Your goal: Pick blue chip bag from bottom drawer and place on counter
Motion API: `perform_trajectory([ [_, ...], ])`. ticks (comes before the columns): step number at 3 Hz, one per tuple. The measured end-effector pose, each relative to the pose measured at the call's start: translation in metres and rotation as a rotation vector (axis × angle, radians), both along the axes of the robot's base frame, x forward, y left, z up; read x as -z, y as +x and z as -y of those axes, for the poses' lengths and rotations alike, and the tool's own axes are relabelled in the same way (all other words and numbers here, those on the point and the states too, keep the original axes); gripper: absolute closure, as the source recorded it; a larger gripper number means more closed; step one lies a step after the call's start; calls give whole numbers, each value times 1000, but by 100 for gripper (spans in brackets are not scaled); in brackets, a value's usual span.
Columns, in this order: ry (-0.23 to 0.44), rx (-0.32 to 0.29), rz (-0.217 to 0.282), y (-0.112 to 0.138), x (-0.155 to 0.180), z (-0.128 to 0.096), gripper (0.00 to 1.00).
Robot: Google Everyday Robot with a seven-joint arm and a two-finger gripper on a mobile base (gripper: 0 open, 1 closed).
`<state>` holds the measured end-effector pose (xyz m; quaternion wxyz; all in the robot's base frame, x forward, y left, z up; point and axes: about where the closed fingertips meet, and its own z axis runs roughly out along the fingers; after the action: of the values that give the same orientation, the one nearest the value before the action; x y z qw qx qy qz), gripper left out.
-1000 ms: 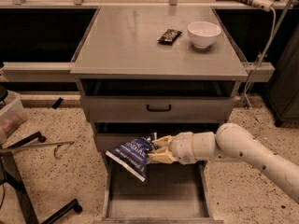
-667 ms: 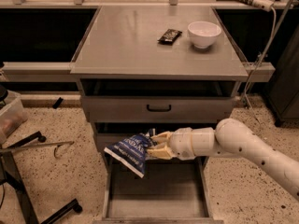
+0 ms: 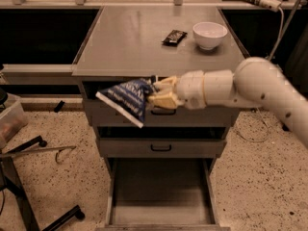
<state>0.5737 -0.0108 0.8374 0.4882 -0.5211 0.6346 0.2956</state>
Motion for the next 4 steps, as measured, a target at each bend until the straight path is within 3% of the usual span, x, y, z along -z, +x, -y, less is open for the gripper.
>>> perform_trajectory([
  [1,34,40,103,34,-88,4,100],
  [2,65,115,178,72,-142,4,100],
  [3,59,234,203,121,-160,-6,100],
  [4,42,358,160,178,-144,-22,100],
])
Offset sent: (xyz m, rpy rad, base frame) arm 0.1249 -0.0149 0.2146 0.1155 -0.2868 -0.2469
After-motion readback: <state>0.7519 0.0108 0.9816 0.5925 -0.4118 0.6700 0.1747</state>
